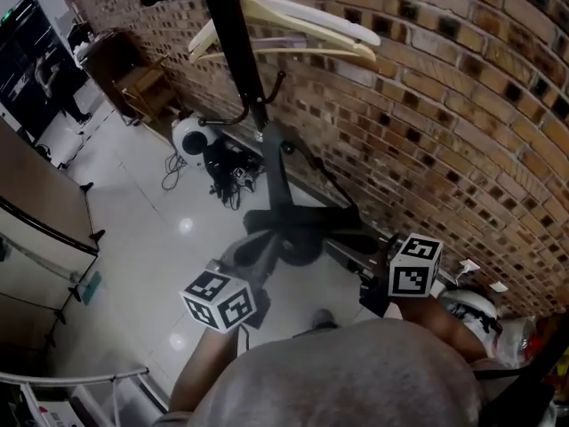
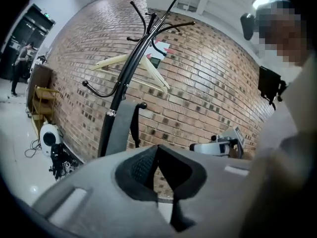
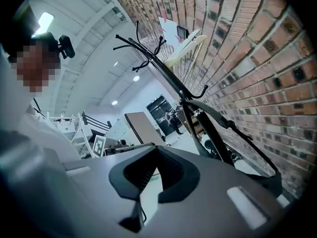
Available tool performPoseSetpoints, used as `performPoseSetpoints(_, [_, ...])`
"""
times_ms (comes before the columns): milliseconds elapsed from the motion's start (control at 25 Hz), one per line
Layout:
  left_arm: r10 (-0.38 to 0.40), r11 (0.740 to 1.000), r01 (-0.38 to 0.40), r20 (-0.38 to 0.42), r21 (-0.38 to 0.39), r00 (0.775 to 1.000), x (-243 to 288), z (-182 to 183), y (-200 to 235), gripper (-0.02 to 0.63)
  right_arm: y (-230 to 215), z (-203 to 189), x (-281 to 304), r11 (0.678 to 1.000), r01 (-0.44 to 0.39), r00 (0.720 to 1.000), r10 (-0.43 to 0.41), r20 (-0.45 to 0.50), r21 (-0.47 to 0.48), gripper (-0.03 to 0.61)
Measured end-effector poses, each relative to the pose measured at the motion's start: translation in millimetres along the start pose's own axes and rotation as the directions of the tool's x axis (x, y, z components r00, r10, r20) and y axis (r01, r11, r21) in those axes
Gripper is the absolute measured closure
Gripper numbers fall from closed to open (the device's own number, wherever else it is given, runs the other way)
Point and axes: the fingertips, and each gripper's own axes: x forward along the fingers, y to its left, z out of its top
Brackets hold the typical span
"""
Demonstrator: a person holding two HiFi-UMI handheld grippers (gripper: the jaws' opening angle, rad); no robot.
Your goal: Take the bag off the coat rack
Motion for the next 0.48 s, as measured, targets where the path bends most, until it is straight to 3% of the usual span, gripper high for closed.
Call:
performPoseSetpoints(80, [-0.013,1.0,0.014,-0.015,0.011,1.0,13.8,5.9,18.3,0.611,-13.4,4.5,10.4,1.0,0.008,1.0,-0.008,-0.008,0.003,0.58])
performPoseSetpoints(160, [-0.028,1.0,0.028,-0.019,0.007,0.999,26.3,9.1,36.0,0.52,-28.4,6.1,17.9,1.0,0.016,1.0,-0.016,-0.008,0.024,0.58])
performPoseSetpoints(240, [-0.026,0.999,0.026,-0.012,0.021,1.0,38.8,13.4,53.8,0.36,-40.4,8.2,22.2,0.999,0.03,0.999,-0.03,-0.011,0.043,0.58])
performPoseSetpoints(440, [-0.011,0.997,0.013,-0.023,0.076,1.0,79.8,17.9,93.0,0.116,-56.0,9.6,25.1,0.997,0.06,0.998,-0.058,-0.038,0.047,0.58])
performPoseSetpoints(480, [-0.02,0.997,0.023,-0.028,0.08,0.999,89.0,18.1,97.4,0.095,-58.9,10.0,24.4,0.997,0.067,0.997,-0.065,-0.04,0.049,0.58])
